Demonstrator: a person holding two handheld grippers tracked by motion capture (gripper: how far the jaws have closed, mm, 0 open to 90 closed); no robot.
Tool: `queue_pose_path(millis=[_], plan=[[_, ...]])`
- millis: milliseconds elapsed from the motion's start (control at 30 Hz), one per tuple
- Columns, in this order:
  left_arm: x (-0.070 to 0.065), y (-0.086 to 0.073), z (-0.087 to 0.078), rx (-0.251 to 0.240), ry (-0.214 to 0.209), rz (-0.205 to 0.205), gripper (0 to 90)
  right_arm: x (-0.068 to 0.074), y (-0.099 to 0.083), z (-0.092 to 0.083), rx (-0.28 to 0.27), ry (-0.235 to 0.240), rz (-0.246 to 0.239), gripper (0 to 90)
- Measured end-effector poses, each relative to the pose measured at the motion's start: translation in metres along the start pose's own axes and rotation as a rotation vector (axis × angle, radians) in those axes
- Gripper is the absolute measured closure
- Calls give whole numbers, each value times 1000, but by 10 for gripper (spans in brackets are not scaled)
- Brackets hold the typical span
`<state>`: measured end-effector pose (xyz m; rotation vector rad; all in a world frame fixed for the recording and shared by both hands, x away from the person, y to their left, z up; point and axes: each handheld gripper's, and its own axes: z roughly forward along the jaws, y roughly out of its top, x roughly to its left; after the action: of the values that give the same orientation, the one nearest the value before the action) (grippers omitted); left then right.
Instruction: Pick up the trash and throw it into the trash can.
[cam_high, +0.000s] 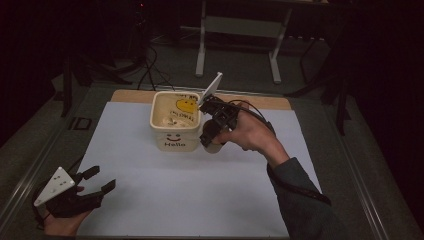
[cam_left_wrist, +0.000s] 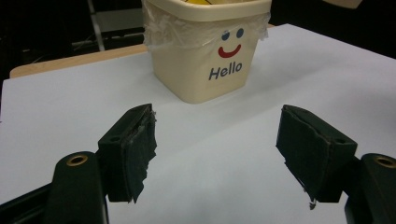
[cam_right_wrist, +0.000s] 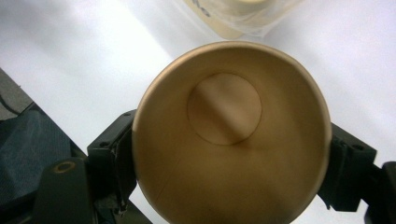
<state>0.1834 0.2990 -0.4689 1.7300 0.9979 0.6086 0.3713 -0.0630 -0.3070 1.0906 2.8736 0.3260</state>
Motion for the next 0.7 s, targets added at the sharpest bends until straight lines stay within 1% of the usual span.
queue_pose_path(millis=[67,133,167,300,433,500,700], plan=[[0,0,0,-1,0,0,285,-4,1,-2,-5,-3,6,206],[0,0,0,-2,0,-1,284,-6,2,-4,-2,-6,23,206],[0,0,0,-1,1,0,285,-8,2,-5,-1,-8,20,206],[0,0,0,-2,2,1,285,-13,5,-9,1,-11,41,206],[0,0,0,-3,4,-1,285,-18,6,-11,-4,-16,46,206],[0,0,-1,-3,4,-4,284,-23,9,-14,0,-18,60,206],[1,0,-1,-6,4,-6,285,-29,11,-18,-4,-25,81,207]])
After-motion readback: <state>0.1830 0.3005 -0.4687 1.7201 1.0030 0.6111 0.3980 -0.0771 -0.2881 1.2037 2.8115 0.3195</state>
